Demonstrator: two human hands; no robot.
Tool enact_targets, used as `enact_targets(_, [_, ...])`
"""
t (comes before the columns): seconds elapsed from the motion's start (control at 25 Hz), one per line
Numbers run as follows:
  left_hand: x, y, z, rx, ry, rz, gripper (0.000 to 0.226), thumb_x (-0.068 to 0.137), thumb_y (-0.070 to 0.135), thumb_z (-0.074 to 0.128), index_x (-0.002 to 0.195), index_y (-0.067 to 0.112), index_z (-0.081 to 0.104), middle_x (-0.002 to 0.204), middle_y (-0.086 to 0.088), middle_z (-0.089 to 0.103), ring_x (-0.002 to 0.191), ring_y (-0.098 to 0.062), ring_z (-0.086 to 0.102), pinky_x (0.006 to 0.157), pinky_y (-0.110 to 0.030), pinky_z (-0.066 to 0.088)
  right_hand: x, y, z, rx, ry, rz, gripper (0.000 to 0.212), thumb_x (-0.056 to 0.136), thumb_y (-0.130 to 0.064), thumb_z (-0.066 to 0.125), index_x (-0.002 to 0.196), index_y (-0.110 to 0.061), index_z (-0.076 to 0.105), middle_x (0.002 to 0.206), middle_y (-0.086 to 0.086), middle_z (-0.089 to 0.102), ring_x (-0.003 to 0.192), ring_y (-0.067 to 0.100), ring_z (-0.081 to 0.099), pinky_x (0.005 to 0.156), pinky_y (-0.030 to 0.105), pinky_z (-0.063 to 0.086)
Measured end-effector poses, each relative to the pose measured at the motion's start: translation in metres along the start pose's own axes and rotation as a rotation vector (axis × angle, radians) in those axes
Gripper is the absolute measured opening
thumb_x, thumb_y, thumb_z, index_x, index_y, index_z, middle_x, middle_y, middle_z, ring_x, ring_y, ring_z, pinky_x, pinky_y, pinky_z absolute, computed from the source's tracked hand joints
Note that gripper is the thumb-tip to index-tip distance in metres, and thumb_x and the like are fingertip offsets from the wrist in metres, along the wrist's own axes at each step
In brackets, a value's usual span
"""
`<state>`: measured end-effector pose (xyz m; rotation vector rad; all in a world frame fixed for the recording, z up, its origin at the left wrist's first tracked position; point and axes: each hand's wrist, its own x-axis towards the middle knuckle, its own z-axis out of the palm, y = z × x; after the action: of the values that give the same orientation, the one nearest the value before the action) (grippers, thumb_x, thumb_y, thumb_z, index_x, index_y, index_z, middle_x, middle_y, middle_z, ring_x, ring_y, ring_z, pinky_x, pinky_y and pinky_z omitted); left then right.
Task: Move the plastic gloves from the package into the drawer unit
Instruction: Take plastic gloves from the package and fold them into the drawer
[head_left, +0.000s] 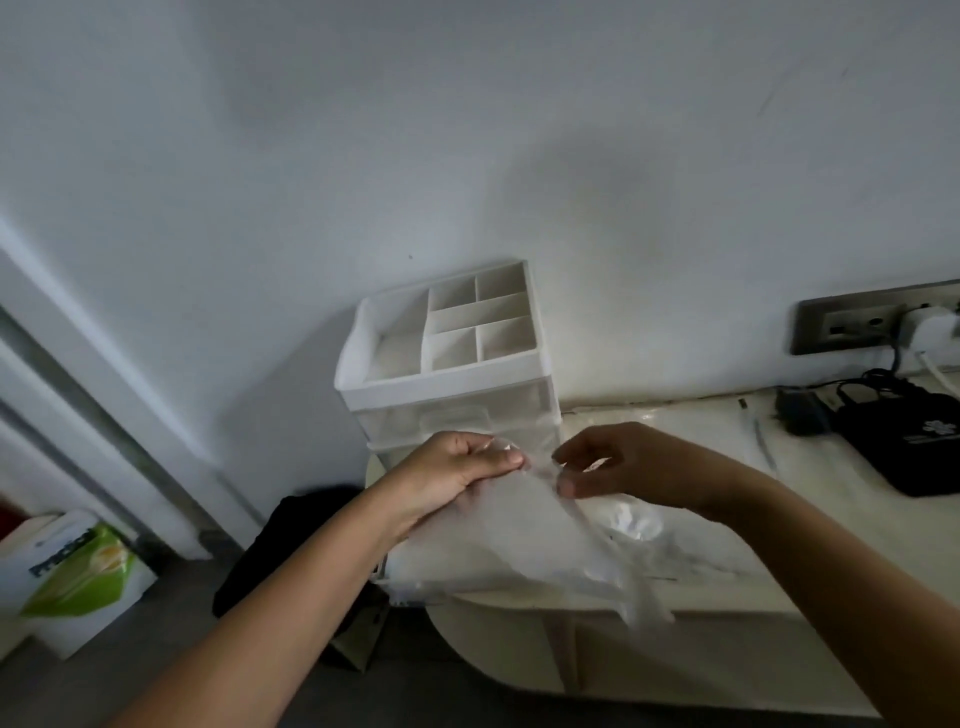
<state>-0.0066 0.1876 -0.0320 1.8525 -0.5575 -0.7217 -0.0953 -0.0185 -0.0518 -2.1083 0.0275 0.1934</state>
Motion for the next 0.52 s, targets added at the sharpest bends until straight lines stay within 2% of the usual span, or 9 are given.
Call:
enact_targets(0.08, [-0.005, 0.000, -0.008, 0.157, 0.022, 0.053, 0.008, 0.082, 0.028, 0.070, 0.079, 0.022, 0.074, 0.059, 0.007, 0.059, 0.054, -0.004, 0.053, 0.052, -0.018, 0.043, 0.008, 0.000, 0.011, 0.083, -0.003, -0.015, 0.020, 0.086, -0.030, 0.066, 0.103, -0.019, 0.070, 0.097, -0.007, 0.071, 0.093, 0.008, 0.065, 0.084, 0.018, 0.049])
enact_targets(0.12, [-0.007, -0.002, -0.014, 0.210, 0.044, 0.062, 0.008, 0.083, 0.027, 0.070, 0.076, 0.023, 0.072, 0.053, 0.009, 0.055, 0.048, -0.003, 0.048, 0.046, -0.016, 0.039, 0.012, 0.001, 0.015, 0.141, -0.001, -0.003, 0.016, 0.089, -0.024, 0.063, 0.099, -0.014, 0.071, 0.093, -0.002, 0.072, 0.087, 0.010, 0.067, 0.079, 0.018, 0.051])
enact_targets(0.24, [-0.007, -0.016, -0.030, 0.243, 0.127, 0.048, 0.023, 0.083, 0.022, 0.072, 0.060, 0.024, 0.068, 0.050, 0.005, 0.056, 0.042, -0.007, 0.044, 0.041, -0.017, 0.036, 0.020, -0.004, 0.020, 0.257, 0.061, 0.046, 0.012, 0.091, -0.018, 0.061, 0.091, -0.008, 0.069, 0.074, 0.003, 0.069, 0.063, 0.011, 0.063, 0.064, 0.019, 0.051])
enact_targets(0.32, [-0.005, -0.028, -0.035, 0.236, 0.174, 0.020, 0.018, 0.086, 0.020, 0.068, 0.069, 0.021, 0.069, 0.049, 0.005, 0.057, 0.038, -0.007, 0.041, 0.039, -0.018, 0.036, 0.026, -0.009, 0.020, 0.102, 0.249, 0.031, 0.010, 0.087, -0.021, 0.066, 0.083, -0.011, 0.068, 0.064, -0.001, 0.064, 0.057, 0.011, 0.058, 0.058, 0.020, 0.049])
enact_targets(0.36, [-0.002, -0.034, -0.035, 0.235, 0.211, 0.008, 0.016, 0.089, 0.019, 0.066, 0.074, 0.016, 0.069, 0.047, 0.005, 0.057, 0.037, -0.007, 0.041, 0.038, -0.018, 0.035, 0.027, -0.011, 0.019, -0.038, 0.388, 0.007, 0.010, 0.085, -0.023, 0.068, 0.081, -0.013, 0.067, 0.064, -0.004, 0.063, 0.060, 0.012, 0.058, 0.057, 0.021, 0.047])
enact_targets(0.44, [0.006, -0.048, -0.036, 0.218, 0.326, -0.024, 0.020, 0.093, 0.017, 0.060, 0.075, 0.012, 0.069, 0.046, 0.005, 0.059, 0.035, -0.008, 0.042, 0.036, -0.019, 0.035, 0.027, -0.020, 0.021, -0.383, 0.701, -0.078, 0.008, 0.086, -0.022, 0.065, 0.084, -0.014, 0.066, 0.078, -0.003, 0.064, 0.076, 0.017, 0.059, 0.063, 0.027, 0.046])
enact_targets(0.48, [0.010, -0.055, -0.036, 0.195, 0.380, -0.046, 0.024, 0.094, 0.017, 0.058, 0.072, 0.012, 0.067, 0.047, 0.005, 0.060, 0.036, -0.010, 0.045, 0.035, -0.020, 0.036, 0.027, -0.026, 0.025, -0.510, 0.802, -0.171, 0.006, 0.086, -0.020, 0.065, 0.088, -0.014, 0.066, 0.085, -0.001, 0.063, 0.082, 0.020, 0.058, 0.066, 0.029, 0.045])
enact_targets(0.52, [0.013, -0.061, -0.035, 0.172, 0.418, -0.066, 0.027, 0.095, 0.017, 0.057, 0.070, 0.011, 0.066, 0.048, 0.004, 0.062, 0.036, -0.012, 0.047, 0.035, -0.020, 0.038, 0.028, -0.033, 0.032, -0.550, 0.820, -0.279, 0.006, 0.086, -0.016, 0.064, 0.090, -0.013, 0.066, 0.090, 0.002, 0.063, 0.085, 0.022, 0.057, 0.069, 0.030, 0.046])
